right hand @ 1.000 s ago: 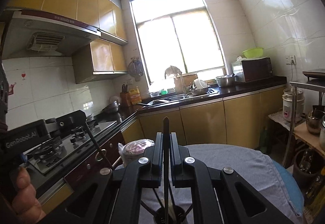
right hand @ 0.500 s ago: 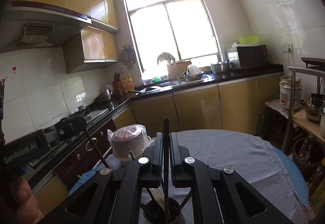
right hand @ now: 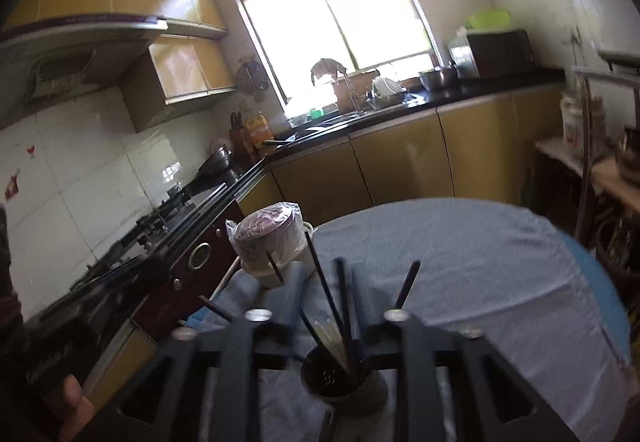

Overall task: Organize utensils
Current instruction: 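Lower the chopsticks into the black holder and open both tools, then move both open tools back toward the remaining chopsticks on the cloth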

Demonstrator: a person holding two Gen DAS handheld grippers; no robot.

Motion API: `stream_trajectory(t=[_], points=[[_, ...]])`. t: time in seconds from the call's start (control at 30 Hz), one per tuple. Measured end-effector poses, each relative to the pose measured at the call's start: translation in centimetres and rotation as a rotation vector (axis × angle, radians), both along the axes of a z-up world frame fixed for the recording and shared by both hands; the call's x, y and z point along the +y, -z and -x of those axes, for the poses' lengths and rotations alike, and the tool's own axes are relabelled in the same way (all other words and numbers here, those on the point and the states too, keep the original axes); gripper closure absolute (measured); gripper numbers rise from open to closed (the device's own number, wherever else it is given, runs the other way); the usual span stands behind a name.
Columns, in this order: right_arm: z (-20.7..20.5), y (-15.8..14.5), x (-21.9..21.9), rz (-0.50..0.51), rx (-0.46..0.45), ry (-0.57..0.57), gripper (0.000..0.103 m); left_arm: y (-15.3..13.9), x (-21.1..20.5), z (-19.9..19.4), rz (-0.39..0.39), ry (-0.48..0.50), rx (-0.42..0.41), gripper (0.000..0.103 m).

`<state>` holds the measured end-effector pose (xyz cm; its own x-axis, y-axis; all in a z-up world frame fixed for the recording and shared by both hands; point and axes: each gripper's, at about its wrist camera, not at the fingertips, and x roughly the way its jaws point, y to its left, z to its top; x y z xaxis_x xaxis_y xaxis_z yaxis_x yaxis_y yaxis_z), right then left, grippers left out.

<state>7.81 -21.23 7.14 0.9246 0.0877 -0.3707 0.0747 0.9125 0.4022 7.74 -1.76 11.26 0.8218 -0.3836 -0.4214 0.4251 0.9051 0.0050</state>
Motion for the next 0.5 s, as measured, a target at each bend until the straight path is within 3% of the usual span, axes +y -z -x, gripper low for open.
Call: stream_trajectory(t=[0.13, 0.4, 0.5], points=[[3.1, 1.2, -1.3, -0.044, -0.001, 0.027, 0.069, 2.2, 1.5, 1.8, -0.049, -0.042, 0.037, 0.027], [7.0, 6.4, -2.2, -0.144, 0.126, 0.049, 0.067, 8.9, 2.6, 3.2, -0.053, -0.098, 0.281, 0.027], [7.5, 8.5, -1.8, -0.155, 0.188, 0.042, 0.067, 10.5, 2.3, 4.3, -0.087, -0.120, 0.301, 0.027]])
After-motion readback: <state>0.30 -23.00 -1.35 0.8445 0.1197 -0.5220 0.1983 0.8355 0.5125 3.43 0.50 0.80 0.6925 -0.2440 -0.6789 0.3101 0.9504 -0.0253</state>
